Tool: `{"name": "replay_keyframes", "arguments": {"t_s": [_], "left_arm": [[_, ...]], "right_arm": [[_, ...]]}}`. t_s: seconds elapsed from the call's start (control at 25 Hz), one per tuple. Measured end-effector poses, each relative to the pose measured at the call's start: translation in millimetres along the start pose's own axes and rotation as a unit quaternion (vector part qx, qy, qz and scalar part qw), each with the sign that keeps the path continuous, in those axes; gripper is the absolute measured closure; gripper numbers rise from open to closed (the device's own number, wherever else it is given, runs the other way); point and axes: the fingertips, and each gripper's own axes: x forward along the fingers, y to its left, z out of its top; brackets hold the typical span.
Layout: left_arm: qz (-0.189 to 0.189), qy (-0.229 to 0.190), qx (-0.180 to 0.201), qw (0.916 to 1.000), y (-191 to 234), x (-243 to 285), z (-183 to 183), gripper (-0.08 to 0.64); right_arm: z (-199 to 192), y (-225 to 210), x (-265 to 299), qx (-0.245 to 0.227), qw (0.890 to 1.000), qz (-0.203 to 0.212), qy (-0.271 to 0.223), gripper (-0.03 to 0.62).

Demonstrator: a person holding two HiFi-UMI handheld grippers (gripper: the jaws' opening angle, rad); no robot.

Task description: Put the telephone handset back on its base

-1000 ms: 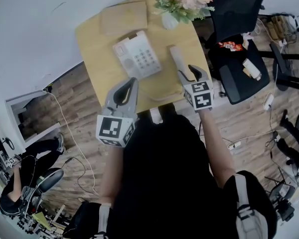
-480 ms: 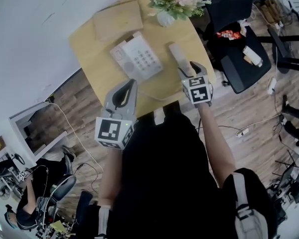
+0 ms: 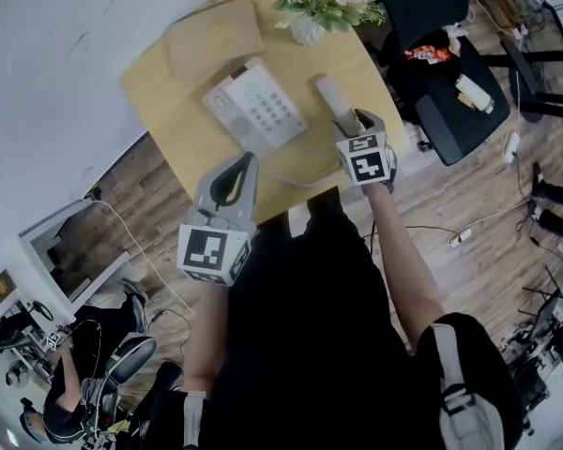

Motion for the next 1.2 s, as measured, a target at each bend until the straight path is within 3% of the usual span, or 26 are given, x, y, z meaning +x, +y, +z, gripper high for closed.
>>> {"name": "replay_keyframes", "arguments": {"t_s": [0.6, 1.2], "left_arm": [[0.004, 0.009, 0.0, 1.0, 11, -11, -6, 0.549], [0.013, 0.002, -0.002, 0.9999, 10, -19, -6, 0.549]], "right_arm": [[-7, -8, 21, 0.003, 0.999, -0.03, 0.021, 0.353], [-8, -7, 23, -0.01, 0.999, -0.031, 0.03, 0.368]]}}
